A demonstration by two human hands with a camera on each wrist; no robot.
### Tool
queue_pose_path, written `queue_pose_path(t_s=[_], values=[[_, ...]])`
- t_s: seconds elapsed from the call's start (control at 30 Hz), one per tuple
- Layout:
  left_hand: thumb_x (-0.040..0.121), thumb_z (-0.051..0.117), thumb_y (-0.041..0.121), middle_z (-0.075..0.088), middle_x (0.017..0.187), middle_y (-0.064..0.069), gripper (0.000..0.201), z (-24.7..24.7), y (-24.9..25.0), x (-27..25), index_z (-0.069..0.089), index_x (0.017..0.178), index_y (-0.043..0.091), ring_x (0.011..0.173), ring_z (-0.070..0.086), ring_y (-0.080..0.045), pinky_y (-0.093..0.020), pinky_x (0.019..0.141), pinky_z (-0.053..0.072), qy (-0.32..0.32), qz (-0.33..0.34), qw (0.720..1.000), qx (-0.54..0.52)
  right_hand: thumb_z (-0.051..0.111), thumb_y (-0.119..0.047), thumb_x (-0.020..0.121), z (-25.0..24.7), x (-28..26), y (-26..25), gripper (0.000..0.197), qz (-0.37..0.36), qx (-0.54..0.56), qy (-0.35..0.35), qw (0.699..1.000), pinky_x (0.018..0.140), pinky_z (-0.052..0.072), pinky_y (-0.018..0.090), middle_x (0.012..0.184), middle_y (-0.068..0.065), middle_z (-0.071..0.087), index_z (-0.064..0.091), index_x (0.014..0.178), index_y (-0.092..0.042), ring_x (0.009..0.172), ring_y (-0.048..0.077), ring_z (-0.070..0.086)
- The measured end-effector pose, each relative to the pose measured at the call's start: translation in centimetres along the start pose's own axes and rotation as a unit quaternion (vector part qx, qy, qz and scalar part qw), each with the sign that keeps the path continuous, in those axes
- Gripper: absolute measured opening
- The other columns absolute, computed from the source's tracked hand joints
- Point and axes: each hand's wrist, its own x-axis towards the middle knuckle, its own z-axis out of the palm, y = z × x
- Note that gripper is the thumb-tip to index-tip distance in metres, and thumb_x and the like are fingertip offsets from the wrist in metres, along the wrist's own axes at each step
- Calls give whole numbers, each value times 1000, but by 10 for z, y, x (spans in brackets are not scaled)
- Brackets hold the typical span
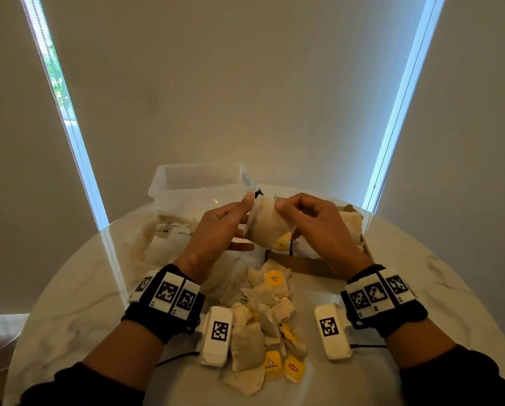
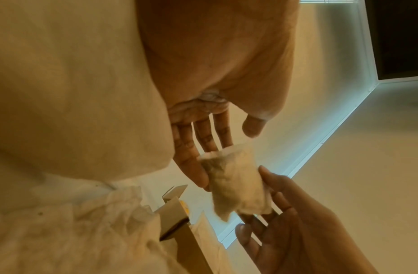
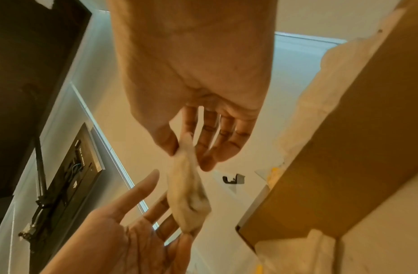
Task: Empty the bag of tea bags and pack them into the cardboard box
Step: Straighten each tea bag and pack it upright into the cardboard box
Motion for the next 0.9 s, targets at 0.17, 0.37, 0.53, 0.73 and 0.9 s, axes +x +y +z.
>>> queue_pose_path(t_s=[0.17,0.37,0.53,0.73,0.9], values=[[99,61,62,78,114,-1,39,0,-2,0,80,114,30,100,78,-24,-38,83,66,-25,5,1000,6,68,-40,101,-4,0,-1,18,8,7,-37,999,78,59,28,96,-11,76,78,98,-26,93,9,70],[98,71,46,79,109,-3,28,-1,-6,2,80,109,22,104,77,-20,-37,82,67,-3,43,999,9,68,-59,91,-4,0,-1,39,44,43,-34,998,80,64,35,98,-8,76,77,106,-25,88,11,71],[99,70,46,77,114,-2,28,-2,-5,3,83,106,22,106,75,-23,-41,84,67,32,39,998,-21,74,-50,92,-7,-1,1,29,36,8,-46,998,79,65,30,98,-4,79,78,104,-24,92,15,75],[99,71,43,80,105,6,21,-2,-5,2,84,106,27,100,75,-14,-27,76,63,46,64,997,-15,72,-42,98,-10,-1,3,21,43,37,-23,998,84,64,33,99,-6,79,78,106,-23,93,11,74],[100,70,39,80,108,2,22,-2,-7,2,82,111,24,101,77,-16,-31,79,66,31,79,996,-4,77,-43,93,-1,-3,-1,29,64,45,-55,995,87,66,35,107,-7,80,75,116,-25,102,13,76]])
